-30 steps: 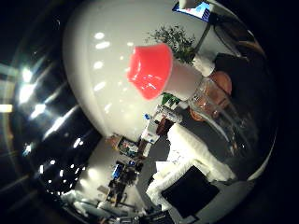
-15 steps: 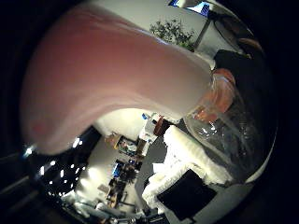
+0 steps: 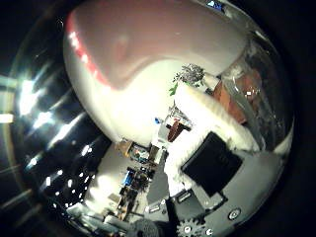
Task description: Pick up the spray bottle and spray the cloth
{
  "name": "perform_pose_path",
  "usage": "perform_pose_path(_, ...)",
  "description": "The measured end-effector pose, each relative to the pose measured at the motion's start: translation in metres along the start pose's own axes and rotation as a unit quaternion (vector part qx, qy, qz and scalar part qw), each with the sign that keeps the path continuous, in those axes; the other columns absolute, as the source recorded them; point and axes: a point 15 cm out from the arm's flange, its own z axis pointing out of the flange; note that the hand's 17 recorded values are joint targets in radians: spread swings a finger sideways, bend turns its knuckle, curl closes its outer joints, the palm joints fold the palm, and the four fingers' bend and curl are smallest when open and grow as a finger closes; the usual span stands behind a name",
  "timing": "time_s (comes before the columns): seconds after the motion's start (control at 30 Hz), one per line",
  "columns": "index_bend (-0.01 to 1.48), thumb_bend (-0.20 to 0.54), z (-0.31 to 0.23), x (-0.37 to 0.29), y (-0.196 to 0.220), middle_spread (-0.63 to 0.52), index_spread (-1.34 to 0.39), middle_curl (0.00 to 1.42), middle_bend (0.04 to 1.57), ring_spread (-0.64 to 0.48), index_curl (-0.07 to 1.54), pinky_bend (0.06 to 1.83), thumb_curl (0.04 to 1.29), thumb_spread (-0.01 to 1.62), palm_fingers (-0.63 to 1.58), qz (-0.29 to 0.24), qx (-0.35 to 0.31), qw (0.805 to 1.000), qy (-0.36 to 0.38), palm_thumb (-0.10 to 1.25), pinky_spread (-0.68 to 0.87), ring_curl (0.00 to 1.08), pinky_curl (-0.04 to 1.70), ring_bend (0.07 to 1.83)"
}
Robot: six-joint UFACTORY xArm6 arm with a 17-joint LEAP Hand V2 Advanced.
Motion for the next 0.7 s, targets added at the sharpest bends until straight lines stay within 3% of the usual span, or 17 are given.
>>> perform_pose_path(0.1, 0.27, -0.005, -0.001, 0.002, 0.0, -0.18, -0.34, 0.57, 0.6, -0.2, 0.35, 0.94, 0.28, 1.28, 1.15, 0.001, 0.001, 1.0, 0.001, 0.85, -0.4, 0.47, 0.43, 0.96)
perform_pose_path(0.2, 0.42, -0.005, -0.004, 0.004, -0.003, -0.18, -0.36, 0.64, 0.76, -0.2, 0.45, 0.99, 0.27, 1.3, 1.21, 0.003, 0.006, 1.0, 0.002, 0.88, -0.41, 0.5, 0.47, 1.02)
perform_pose_path(0.4, 0.7, -0.009, -0.005, -0.004, -0.006, -0.18, -0.36, 0.75, 0.97, -0.21, 0.66, 1.15, 0.27, 1.3, 1.13, 0.008, 0.015, 1.0, -0.012, 0.91, -0.32, 0.59, 0.61, 1.19)
perform_pose_path(0.7, 0.94, -0.011, -0.009, -0.007, -0.008, -0.21, -0.35, 0.87, 1.16, -0.24, 0.87, 1.22, 0.28, 1.29, 0.98, 0.007, 0.019, 1.0, -0.02, 0.9, -0.25, 0.72, 0.86, 1.35)
